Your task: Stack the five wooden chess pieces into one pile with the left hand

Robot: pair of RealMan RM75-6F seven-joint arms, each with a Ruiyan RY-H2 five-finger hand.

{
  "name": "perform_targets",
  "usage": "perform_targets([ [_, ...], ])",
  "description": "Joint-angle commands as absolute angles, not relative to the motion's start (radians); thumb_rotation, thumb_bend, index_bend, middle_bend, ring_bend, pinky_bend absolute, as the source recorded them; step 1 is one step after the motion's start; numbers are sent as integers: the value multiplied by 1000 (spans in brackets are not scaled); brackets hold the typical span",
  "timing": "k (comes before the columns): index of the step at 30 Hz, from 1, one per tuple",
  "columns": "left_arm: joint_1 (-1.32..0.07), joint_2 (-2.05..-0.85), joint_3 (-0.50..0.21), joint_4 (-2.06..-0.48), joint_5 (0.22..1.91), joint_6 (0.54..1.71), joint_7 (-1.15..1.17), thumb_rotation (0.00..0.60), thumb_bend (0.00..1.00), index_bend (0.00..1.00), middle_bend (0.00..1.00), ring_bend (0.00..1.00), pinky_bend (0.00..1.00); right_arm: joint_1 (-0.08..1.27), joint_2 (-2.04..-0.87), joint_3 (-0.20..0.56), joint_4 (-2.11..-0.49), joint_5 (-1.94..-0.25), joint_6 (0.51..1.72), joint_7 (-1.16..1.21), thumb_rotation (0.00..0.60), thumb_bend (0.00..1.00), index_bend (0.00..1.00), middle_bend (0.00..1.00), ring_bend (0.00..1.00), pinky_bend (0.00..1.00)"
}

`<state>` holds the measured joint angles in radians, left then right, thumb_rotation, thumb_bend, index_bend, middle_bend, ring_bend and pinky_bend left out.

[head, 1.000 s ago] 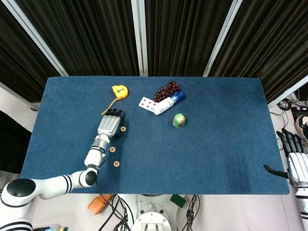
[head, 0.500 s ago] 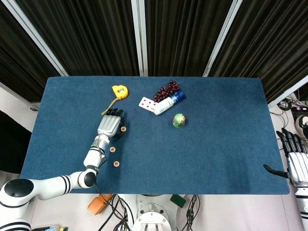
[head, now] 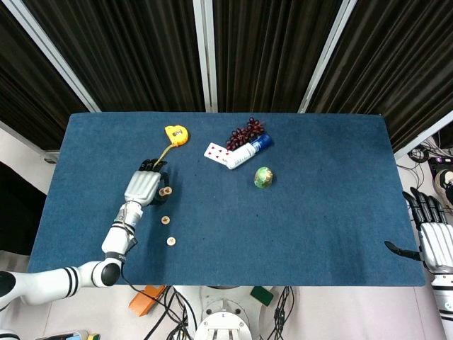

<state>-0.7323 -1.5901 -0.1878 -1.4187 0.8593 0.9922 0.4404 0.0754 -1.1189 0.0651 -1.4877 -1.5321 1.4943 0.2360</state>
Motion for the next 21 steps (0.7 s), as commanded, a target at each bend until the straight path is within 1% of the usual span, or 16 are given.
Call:
perform_targets([
  [1,-728,-1586,-186,-1413,844,985,441,600,355,527,91,0,0,75,-1118,66,-1488,-1532,1496,236,600,124,0,0,0,0],
  [21,-738,-1617,-191,-1352,800,964,450,600,342,524,91,0,0,72,-1116,63,-1491,-1531,1500,235,600,123,0,0,0,0],
])
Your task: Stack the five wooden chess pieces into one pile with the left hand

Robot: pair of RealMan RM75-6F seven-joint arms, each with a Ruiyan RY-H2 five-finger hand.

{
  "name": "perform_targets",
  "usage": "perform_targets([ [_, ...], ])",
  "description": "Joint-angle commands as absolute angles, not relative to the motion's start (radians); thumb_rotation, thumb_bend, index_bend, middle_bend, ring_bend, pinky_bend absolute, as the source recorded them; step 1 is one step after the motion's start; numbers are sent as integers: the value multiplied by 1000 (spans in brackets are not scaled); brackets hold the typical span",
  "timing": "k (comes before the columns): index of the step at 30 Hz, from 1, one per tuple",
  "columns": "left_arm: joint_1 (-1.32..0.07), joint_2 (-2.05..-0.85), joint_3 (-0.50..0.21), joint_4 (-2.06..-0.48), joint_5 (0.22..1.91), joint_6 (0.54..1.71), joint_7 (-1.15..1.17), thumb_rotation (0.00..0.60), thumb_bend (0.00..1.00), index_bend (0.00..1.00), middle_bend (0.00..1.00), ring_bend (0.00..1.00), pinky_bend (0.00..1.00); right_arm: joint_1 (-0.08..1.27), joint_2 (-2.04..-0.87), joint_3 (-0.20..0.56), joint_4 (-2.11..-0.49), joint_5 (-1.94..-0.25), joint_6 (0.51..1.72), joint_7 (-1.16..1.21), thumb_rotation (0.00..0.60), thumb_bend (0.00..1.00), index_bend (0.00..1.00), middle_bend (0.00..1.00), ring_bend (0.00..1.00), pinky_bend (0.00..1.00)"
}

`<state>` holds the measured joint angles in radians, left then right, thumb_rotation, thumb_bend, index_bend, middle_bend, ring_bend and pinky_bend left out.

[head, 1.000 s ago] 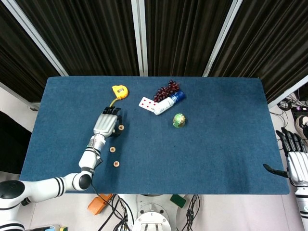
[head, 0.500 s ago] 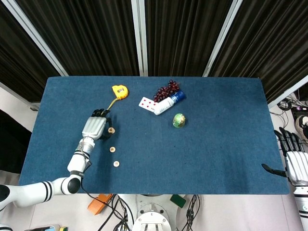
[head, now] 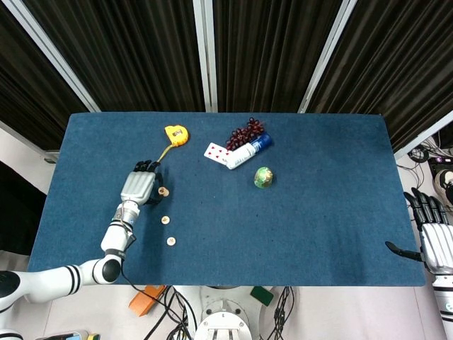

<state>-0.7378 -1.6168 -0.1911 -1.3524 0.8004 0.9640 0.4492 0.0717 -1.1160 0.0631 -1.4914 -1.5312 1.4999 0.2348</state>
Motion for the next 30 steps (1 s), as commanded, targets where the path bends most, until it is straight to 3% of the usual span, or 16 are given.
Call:
perform_targets([
  [1,-738,-1618,-192,-1351,799,964,450,600,342,523,91,0,0,72,-1116,63,-1491,-1531,1501,235,600,123,0,0,0,0],
  [30,-741,-1616,-188,-1355,789,961,467,600,324,442,90,0,0,66,-1116,60,-1486,-1536,1508,242,600,123,0,0,0,0],
])
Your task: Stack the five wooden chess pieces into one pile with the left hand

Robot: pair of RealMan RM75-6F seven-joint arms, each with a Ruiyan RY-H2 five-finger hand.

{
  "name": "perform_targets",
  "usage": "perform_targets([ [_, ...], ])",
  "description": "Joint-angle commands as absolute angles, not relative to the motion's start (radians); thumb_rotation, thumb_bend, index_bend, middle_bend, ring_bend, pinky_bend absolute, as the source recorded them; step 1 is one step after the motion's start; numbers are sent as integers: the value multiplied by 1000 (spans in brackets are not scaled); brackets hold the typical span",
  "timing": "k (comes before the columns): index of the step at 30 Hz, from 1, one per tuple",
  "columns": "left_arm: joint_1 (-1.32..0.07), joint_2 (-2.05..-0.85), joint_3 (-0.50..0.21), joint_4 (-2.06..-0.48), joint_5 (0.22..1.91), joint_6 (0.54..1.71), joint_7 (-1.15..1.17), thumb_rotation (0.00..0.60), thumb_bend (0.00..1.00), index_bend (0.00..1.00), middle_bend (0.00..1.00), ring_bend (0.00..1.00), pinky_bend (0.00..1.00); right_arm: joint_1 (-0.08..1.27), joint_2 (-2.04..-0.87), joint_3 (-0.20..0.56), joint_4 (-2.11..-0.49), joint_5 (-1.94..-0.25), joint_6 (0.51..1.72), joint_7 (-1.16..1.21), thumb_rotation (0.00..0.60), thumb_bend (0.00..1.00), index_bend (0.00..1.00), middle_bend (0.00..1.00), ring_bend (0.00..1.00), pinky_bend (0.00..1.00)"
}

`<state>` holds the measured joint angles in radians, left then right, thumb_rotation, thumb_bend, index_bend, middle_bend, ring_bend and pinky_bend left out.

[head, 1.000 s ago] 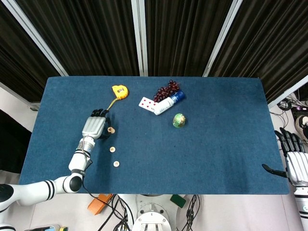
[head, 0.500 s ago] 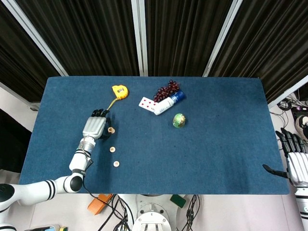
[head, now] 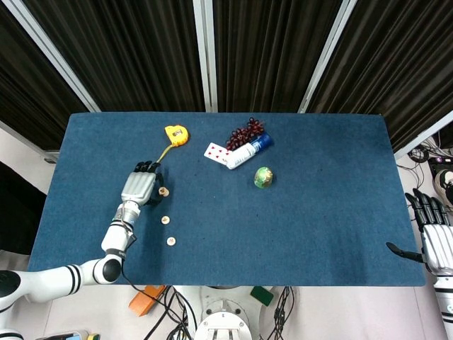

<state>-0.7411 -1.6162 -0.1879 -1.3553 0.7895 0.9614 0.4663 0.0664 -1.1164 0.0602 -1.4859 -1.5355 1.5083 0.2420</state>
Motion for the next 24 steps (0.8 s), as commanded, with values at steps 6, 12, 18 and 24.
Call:
perform_targets([
  [6,-740,-1614,-186,-1357,790,962,467,600,324,441,90,0,0,64,-1115,60,-1487,-1535,1511,243,600,123,0,0,0,0],
  [12,-724,-1592,-184,-1398,830,999,450,600,319,426,90,0,0,61,-1113,61,-1488,-1535,1516,244,600,123,0,0,0,0],
  [18,-674,-1542,-140,-1504,987,1093,408,600,293,409,90,0,0,61,-1113,60,-1486,-1537,1517,246,600,123,0,0,0,0],
  [24,-631,-1512,-48,-1541,1182,1138,360,600,263,412,90,0,0,59,-1114,59,-1484,-1540,1523,247,600,123,0,0,0,0],
])
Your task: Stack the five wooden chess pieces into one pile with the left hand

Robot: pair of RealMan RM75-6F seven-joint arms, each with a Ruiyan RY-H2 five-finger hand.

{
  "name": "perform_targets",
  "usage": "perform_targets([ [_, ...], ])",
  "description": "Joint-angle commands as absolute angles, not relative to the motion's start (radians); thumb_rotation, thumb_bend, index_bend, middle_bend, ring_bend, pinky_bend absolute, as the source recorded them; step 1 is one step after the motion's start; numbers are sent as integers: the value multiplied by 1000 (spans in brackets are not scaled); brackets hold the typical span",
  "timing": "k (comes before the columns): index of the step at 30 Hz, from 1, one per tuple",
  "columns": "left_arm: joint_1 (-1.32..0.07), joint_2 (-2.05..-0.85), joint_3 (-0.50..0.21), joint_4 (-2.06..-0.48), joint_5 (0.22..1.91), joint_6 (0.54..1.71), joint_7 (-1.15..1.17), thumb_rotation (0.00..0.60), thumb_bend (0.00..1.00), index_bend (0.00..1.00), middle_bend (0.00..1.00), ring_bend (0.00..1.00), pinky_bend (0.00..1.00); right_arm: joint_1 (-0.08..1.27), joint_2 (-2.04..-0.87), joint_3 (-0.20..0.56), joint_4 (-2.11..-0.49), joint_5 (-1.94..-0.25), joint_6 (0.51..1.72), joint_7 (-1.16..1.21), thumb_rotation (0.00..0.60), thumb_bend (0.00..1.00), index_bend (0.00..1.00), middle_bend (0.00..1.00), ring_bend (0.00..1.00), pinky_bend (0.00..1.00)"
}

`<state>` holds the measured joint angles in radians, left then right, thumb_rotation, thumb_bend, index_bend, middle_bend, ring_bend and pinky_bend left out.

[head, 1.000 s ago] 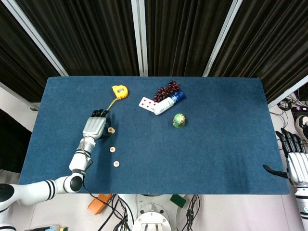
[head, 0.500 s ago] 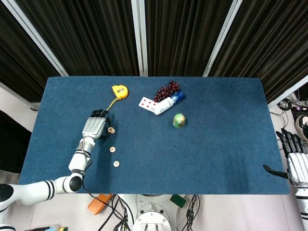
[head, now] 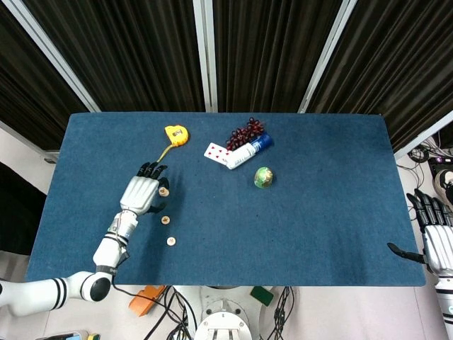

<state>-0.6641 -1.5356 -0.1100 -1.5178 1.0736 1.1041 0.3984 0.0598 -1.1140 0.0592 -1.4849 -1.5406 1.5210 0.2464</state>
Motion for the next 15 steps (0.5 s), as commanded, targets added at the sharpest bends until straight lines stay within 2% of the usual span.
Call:
perform_targets([
  [1,-624,-1510,-27,-1533,1212,1138,352,600,258,416,90,0,0,57,-1115,60,-1483,-1539,1524,249,600,123,0,0,0,0],
  [7,-595,-1513,29,-1504,1282,1133,350,600,241,422,50,0,0,51,-1118,60,-1478,-1543,1539,251,600,123,0,0,0,0],
  [15,-569,-1547,36,-1458,1307,1141,381,600,262,422,0,0,0,41,-1121,60,-1484,-1552,1563,242,600,124,0,0,0,0],
])
